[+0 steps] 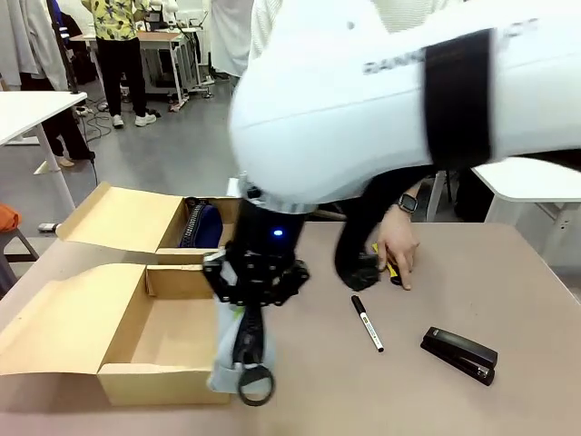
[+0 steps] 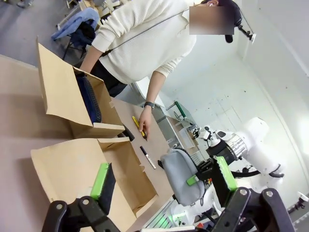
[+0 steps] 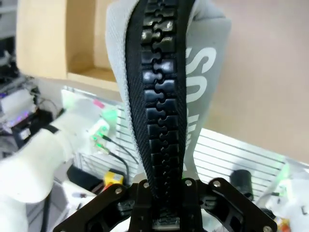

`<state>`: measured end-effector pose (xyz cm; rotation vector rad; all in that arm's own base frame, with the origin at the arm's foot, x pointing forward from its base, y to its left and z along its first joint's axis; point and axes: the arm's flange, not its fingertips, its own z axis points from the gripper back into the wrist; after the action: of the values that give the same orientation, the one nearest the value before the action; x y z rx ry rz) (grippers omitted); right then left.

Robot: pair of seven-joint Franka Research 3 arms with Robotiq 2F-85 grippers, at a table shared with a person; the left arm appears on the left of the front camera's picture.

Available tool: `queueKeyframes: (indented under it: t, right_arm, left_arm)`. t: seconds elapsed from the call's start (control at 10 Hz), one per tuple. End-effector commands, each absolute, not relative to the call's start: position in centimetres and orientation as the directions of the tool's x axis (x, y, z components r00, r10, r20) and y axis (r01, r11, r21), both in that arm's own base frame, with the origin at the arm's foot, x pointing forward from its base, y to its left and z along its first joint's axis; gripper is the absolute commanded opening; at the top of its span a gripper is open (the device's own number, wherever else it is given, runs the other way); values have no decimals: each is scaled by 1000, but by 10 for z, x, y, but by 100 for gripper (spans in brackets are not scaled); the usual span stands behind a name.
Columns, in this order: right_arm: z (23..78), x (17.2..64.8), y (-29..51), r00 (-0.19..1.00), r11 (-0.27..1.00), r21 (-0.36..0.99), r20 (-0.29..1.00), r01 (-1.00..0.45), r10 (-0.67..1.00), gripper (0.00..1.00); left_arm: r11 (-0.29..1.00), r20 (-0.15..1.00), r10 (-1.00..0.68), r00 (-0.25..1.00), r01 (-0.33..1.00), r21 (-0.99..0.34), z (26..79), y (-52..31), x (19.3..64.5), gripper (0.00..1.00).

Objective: Place items inside the box.
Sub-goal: Pick up a Pencil pouch or Stapler and place it inside the Mailer Box closest to the robot.

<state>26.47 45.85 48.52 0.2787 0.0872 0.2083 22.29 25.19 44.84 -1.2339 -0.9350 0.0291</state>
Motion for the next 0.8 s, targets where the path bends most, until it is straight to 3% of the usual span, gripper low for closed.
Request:
queueKeyframes:
  t: [0.0, 0.4, 0.7]
  right_arm:
    - [470, 293, 540, 980, 961, 218, -61, -170, 187, 8]
    - [432, 309, 597, 991, 982, 156, -58, -108, 118, 8]
    - [438, 317, 596, 979, 982, 157, -157, -105, 130, 8]
  left_arm:
    - [378, 609, 493, 621, 477, -793, 451, 252, 223, 100]
    - [378, 609, 493, 621, 477, -793, 451, 252, 223, 100]
    - [378, 609, 493, 621, 477, -793, 451, 252, 223, 100]
